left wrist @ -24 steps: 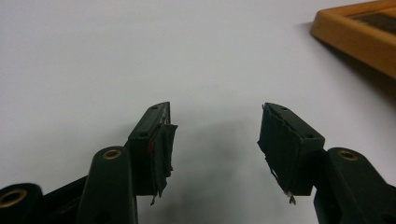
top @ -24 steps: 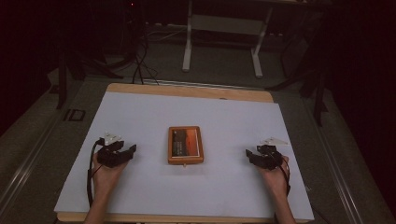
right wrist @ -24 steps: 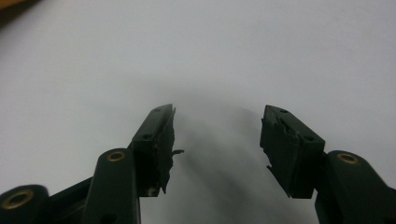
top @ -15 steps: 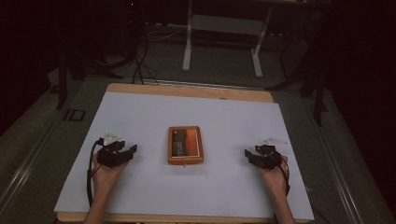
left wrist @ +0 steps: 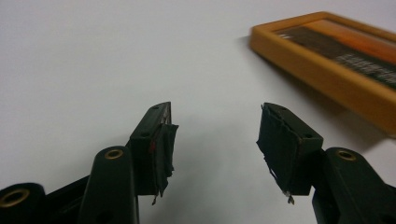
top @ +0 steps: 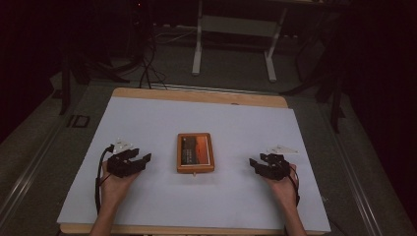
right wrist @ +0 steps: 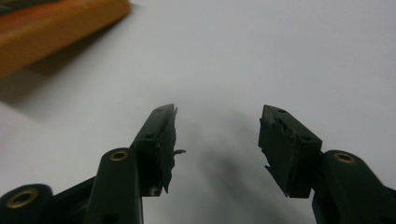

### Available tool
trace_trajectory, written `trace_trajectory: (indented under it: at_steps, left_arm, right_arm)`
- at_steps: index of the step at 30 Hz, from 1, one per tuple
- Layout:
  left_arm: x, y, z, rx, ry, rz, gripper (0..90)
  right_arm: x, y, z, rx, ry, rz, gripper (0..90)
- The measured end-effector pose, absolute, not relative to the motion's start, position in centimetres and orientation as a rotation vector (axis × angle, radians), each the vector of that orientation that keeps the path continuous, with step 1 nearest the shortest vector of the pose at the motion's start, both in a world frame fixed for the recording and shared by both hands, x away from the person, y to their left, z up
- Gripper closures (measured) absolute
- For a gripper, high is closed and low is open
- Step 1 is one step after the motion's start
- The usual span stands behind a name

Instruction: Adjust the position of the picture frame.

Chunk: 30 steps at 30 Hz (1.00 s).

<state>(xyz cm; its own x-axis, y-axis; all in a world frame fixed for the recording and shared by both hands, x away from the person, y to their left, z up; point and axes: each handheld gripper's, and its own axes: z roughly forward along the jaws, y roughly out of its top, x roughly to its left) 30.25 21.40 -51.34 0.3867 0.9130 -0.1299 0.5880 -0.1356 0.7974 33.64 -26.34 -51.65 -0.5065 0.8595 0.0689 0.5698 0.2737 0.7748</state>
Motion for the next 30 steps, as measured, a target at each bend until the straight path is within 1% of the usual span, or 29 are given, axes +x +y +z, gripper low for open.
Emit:
trace_trajectory:
  at_steps: [9,13,22,30]
  left_arm:
    - [29.9,20.3,-50.2,1.816,1.241,0.438,44.8]
    - [30.0,19.2,-49.8,1.820,1.210,0.413,44.5]
    - [30.5,16.4,-49.3,1.865,1.149,0.408,44.2]
    - [30.6,16.3,-49.5,1.875,1.152,0.398,44.1]
  right_arm:
    - [32.7,-24.0,-50.5,1.239,2.246,1.210,45.6]
    - [32.4,-22.7,-49.9,1.201,2.279,1.240,45.7]
    - [32.7,-18.5,-48.8,1.080,2.341,1.266,50.1]
    - [32.8,-16.4,-48.4,1.040,2.369,1.288,50.5]
